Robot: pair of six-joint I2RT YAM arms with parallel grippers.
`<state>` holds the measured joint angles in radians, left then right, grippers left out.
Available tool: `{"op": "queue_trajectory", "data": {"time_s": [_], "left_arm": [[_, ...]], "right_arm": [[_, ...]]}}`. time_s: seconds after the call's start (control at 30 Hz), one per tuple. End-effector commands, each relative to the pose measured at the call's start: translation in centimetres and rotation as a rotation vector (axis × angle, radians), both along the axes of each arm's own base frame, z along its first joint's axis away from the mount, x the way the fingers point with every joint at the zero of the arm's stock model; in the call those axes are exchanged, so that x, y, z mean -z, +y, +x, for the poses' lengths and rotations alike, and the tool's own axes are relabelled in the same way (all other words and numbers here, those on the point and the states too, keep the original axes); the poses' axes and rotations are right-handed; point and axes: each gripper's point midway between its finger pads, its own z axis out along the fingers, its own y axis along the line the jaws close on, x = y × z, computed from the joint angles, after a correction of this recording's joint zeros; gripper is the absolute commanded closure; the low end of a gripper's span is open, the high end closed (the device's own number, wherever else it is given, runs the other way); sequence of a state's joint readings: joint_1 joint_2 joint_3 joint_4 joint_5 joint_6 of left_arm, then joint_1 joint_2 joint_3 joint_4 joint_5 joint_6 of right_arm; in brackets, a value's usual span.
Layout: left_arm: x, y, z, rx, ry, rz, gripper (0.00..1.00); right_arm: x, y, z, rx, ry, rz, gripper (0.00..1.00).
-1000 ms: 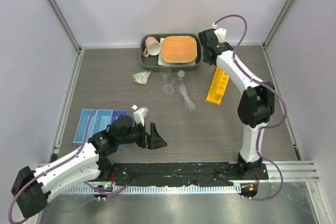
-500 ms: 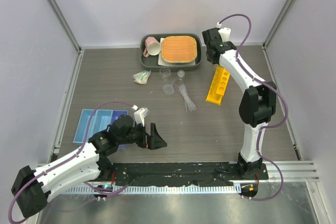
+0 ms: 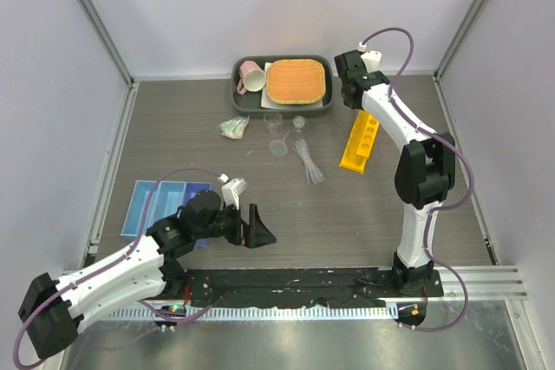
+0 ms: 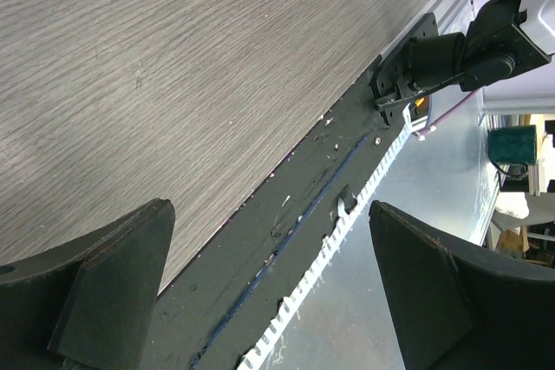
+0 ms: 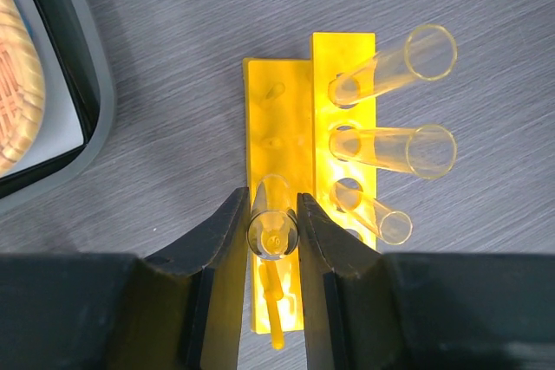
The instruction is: Organize the chemistry lab equipment
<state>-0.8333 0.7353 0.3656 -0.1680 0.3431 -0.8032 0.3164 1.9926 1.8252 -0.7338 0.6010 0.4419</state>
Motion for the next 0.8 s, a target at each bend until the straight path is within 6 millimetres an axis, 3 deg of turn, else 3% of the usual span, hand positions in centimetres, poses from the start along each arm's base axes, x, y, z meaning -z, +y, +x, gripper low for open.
{"op": "queue_trajectory", "data": {"time_s": [0.0,0.4,0.77], "left_arm": [[-0.8,-0.5,0.0,0.024,-0.034,-0.029,0.00],[-0.3,-0.5,0.0,0.026,-0.027,-0.014,0.00],[-0.1,-0.6,-0.1,0.030,-0.023,-0.001,0.00]], "right_arm": [[-0.4,-0.7,0.4,0.022,-0.028,-0.020,0.99],[2.1,-0.8,-0.3,0.021,0.011,-0.008,0.98],[3.5,-0.9,-0.8,0.021,0.030,-0.002,0.86]]}}
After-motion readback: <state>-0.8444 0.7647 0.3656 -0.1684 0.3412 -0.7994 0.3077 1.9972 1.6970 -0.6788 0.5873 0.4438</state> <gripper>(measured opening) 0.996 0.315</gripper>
